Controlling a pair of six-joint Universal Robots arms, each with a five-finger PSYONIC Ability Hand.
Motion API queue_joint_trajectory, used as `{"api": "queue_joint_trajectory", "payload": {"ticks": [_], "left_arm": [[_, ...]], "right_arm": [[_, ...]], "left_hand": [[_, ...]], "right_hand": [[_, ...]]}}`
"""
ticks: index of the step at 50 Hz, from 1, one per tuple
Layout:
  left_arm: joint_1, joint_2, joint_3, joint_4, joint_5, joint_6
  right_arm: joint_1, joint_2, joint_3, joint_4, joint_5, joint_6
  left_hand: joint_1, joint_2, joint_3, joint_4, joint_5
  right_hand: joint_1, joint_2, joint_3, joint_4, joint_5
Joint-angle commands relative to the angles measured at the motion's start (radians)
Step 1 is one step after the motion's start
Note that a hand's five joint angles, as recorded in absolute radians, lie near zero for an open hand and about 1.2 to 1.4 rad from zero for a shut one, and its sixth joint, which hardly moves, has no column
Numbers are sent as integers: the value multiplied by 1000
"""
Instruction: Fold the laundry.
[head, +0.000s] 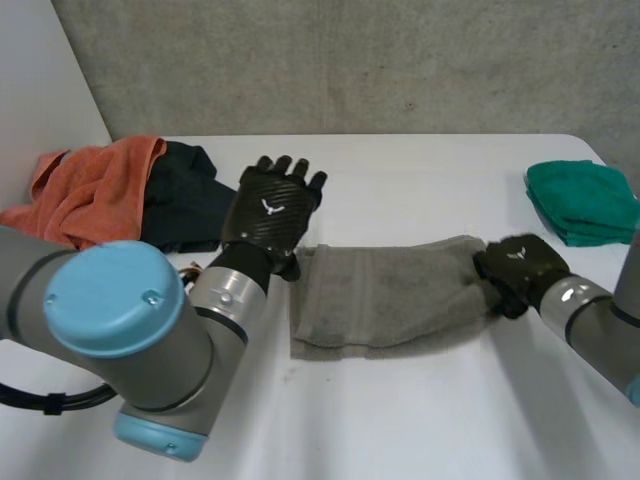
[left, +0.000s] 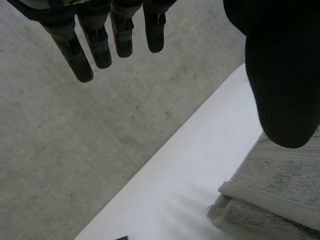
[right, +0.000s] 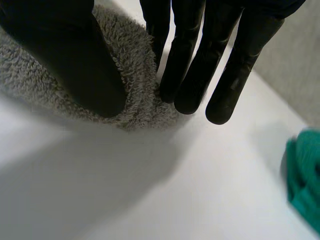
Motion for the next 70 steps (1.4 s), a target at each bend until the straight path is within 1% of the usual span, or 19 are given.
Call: {"api": "queue_joint_trajectory", "payload": {"ticks": [1,4,6,10,12,13,16,17,20,21,25,29,37,41,45,53,59,65,70], "left_arm": [[51,90,-54,-15,-3,0],[77,116,-79,-13,-12,-1],[94,127,-90,-15,-26,-3],[104,127,-93,-13,-40,-6],[104,126,-91,-13,-41,-9],[106,126,-91,-12,-41,-10],[101,118,-76,-13,-41,-20],[100,116,-71,-12,-41,-23],[94,104,-39,-12,-40,-53],[92,98,-27,-13,-40,-65],[56,60,36,-36,-40,-139],[-1,11,105,-127,-38,-200],[-37,-127,220,-360,-49,-286],[-34,-186,245,-406,-98,-283],[-29,-219,255,-440,-136,-259],[-8,-264,234,-480,-133,-135],[-4,-252,231,-471,-112,-132],[-3,-125,257,-461,-26,-135],[8,-32,271,-438,51,-132]], "right_arm": [[299,-16,-181,-7,11,-10],[387,11,-206,-24,-3,-36],[479,57,-224,-45,-26,-79],[602,131,-256,-45,-46,-129],[614,153,-273,-45,-38,-122],[613,162,-284,-47,-11,-104],[603,150,-293,-44,69,-33],[585,134,-292,-44,114,34],[536,99,-273,-48,159,157],[496,66,-261,-42,161,245],[421,-5,-236,-39,133,434],[384,-10,-247,24,95,524],[370,123,-350,154,26,542],[370,188,-407,199,21,541],[376,245,-439,214,34,521],[375,297,-443,220,47,409],[382,260,-436,217,93,331],[379,139,-391,190,97,340],[384,59,-274,63,107,347]], "left_hand": [[-13,-18,-18,-16,-16],[-13,-18,-18,-16,-16],[-13,-18,-18,-16,-16],[-13,-18,-18,-16,-16],[-13,-18,-18,-16,-16],[-13,-18,-18,-16,-16],[-13,-18,-18,-16,-16],[-13,-18,-18,-16,-16],[-10,-15,-15,-13,-13],[-7,-12,-12,-10,-10],[2,-3,-3,-1,-1],[5,-1,0,2,2],[22,17,18,19,20],[34,29,29,31,31],[40,35,35,37,37],[34,29,29,31,31],[28,23,23,25,25],[-4,-9,-9,-7,-7],[-4,-9,-9,-7,-7]], "right_hand": [[513,235,215,208,283],[513,235,215,208,283],[513,235,215,208,283],[491,213,193,186,260],[-105,-383,-403,-410,-335],[-709,-987,-1007,-1013,-939],[-709,-987,-1007,-1013,-939],[-709,-987,-1007,-1013,-939],[-709,-987,-1007,-1013,-939],[-709,-987,-1007,-1013,-939],[-709,-987,-1007,-1013,-939],[-709,-987,-1007,-1013,-939],[-709,-987,-1007,-1013,-939],[-709,-987,-1007,-1013,-939],[-709,-987,-1007,-1013,-939],[-709,-987,-1007,-1013,-939],[-709,-987,-1007,-1013,-939],[-709,-987,-1007,-1013,-939],[-709,-987,-1007,-1013,-939]]}}
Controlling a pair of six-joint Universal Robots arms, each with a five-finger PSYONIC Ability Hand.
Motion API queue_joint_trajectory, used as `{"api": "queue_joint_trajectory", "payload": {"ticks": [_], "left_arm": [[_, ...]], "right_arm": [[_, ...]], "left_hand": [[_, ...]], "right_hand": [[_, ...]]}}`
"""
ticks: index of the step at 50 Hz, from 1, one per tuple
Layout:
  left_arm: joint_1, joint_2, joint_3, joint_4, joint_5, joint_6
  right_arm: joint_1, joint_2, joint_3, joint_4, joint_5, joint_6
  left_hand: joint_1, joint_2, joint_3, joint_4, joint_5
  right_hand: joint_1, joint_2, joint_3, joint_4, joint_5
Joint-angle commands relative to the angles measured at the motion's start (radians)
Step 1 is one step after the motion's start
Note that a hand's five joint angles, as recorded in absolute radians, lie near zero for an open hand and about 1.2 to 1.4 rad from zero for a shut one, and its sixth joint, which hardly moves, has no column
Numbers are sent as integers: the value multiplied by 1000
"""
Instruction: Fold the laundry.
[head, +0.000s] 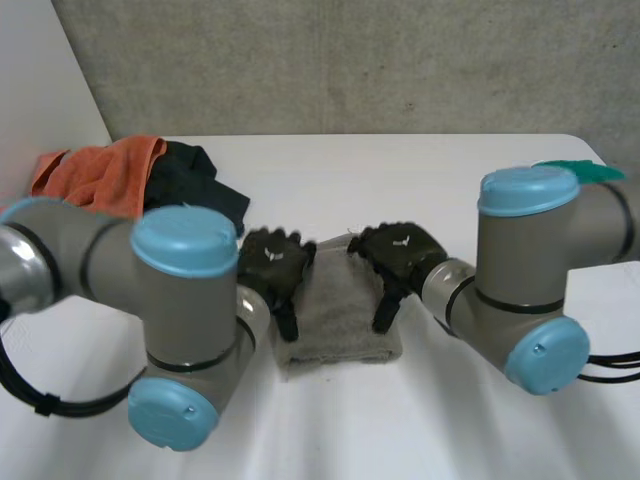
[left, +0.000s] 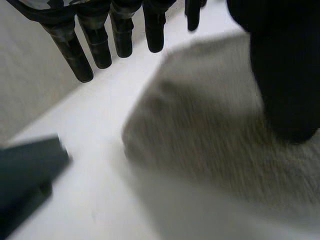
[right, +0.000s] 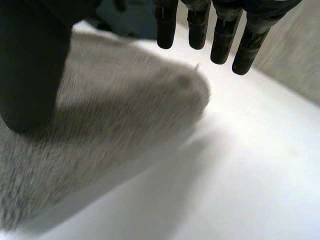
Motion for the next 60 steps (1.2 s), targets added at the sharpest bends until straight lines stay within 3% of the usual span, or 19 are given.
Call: {"api": "queue_joint_trajectory", "payload": {"ticks": [1,8,18,27,57,60], "left_arm": [[23,154,32,24,127,-1],[92,218,65,-3,271,-7],[149,208,162,-143,439,-91],[151,199,156,-141,446,-102],[154,185,139,-141,446,-105],[154,185,128,-138,446,-105]], "right_arm": [[4,-126,149,-149,17,13],[25,-228,376,-299,32,4],[78,-148,485,-535,29,-2],[81,-35,442,-551,-16,-36],[82,171,119,-555,-3,-114],[82,183,88,-557,-6,-117]], "left_hand": [[2,-4,-3,-1,-1],[17,11,12,13,14],[37,32,32,34,34],[37,32,32,34,34],[34,29,29,31,31],[34,29,29,31,31]], "right_hand": [[-20,-46,-34,-59,-64],[-20,-46,-34,-59,-64],[-20,-46,-34,-59,-64],[-20,-46,-34,-59,-64],[-19,-45,-33,-58,-63],[134,107,120,94,89]]}}
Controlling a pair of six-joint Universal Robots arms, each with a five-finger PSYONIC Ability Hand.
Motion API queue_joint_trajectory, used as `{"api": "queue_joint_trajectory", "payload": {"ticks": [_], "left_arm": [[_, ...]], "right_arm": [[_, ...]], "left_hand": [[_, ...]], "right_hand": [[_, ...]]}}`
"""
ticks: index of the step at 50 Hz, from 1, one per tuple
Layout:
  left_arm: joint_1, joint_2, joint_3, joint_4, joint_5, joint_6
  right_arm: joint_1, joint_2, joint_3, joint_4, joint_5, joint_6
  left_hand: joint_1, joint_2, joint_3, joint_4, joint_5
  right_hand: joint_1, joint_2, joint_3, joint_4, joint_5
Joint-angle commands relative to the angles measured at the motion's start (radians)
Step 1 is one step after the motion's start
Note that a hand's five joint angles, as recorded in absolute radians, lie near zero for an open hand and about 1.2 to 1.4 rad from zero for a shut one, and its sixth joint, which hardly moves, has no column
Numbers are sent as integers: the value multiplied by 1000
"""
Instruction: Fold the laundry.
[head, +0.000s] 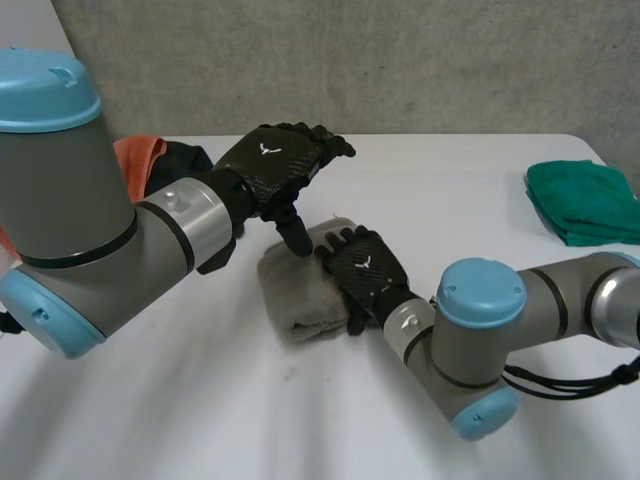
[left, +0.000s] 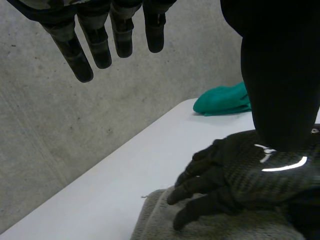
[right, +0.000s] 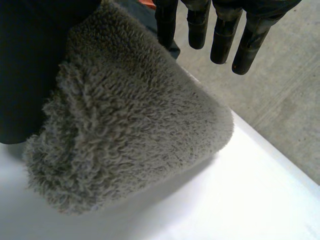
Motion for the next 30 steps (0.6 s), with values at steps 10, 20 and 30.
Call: {"api": "queue_joint_trajectory", "payload": {"ticks": [10,20,30], "left_arm": [[5,1,-22,17,0,0],[6,4,-23,15,-2,0],[11,15,-45,17,0,-2]], "right_arm": [[-1,99,-185,5,-28,-7],[-176,4,-179,87,-89,-17],[-500,-63,-141,160,-332,-187]], "left_hand": [[36,32,32,34,34],[33,29,29,31,31],[33,29,29,31,31]], "right_hand": [[1202,1176,1188,1162,1158],[1202,1176,1188,1162,1158],[1202,1176,1188,1162,1158]]}}
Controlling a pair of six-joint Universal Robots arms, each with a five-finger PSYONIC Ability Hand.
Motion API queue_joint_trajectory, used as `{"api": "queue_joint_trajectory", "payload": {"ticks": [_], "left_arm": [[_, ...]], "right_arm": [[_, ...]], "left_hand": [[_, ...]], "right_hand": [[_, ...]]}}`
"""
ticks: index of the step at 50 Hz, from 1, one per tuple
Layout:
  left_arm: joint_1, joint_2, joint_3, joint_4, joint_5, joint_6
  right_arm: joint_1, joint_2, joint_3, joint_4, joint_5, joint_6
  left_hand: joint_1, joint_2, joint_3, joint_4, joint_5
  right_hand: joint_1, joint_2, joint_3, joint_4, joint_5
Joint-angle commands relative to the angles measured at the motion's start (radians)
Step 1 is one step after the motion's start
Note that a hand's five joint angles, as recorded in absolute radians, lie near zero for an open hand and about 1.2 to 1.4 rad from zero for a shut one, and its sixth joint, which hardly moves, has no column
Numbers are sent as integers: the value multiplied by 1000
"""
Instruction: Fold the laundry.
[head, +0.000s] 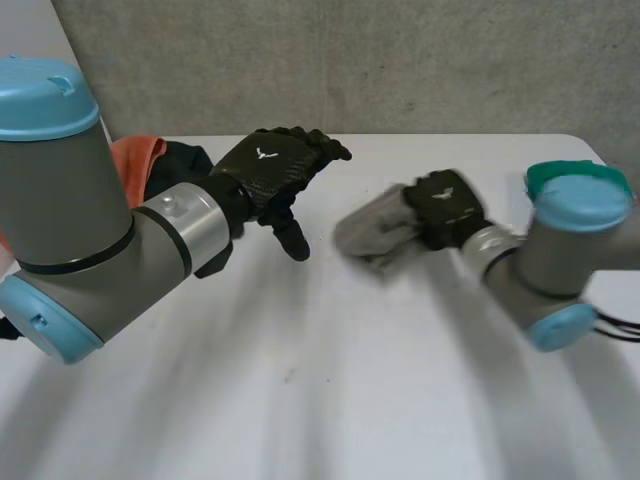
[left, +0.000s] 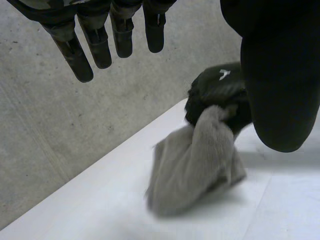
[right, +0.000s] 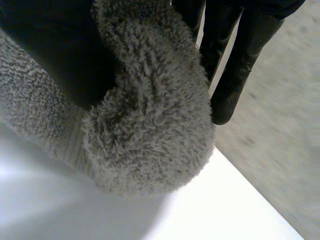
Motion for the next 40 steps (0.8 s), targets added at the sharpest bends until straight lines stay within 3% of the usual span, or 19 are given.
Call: {"api": "queue_joint_trajectory", "payload": {"ticks": [1,4,7,13,19,26,31,40], "left_arm": [[4,4,-17,1,1,-2],[5,4,-23,1,1,-2],[7,4,-26,1,1,-2],[8,3,-24,1,0,-2],[8,3,-24,2,0,-2],[7,4,-23,2,-2,-2],[5,4,-24,2,-2,-2],[5,3,-26,10,-13,-35]], "right_arm": [[-216,-32,15,27,-211,-129],[-275,-26,-17,20,-304,-149],[-300,-7,-69,5,-341,-134],[-339,43,-274,-120,-326,57],[-414,111,-478,-259,-219,326],[-484,253,-702,-260,-219,371],[-538,399,-822,-274,-307,380],[-601,566,-825,-302,-429,389]], "left_hand": [[33,29,29,31,31],[33,29,29,31,31],[33,29,29,31,31],[36,32,32,34,34],[36,32,32,34,34],[36,32,32,34,34],[39,35,35,37,37],[42,38,38,40,40]], "right_hand": [[474,227,260,209,301],[474,227,260,209,301],[474,227,260,209,301],[474,227,260,209,301],[474,227,260,209,301],[474,227,260,209,301],[474,227,260,209,301],[474,227,260,209,301]]}}
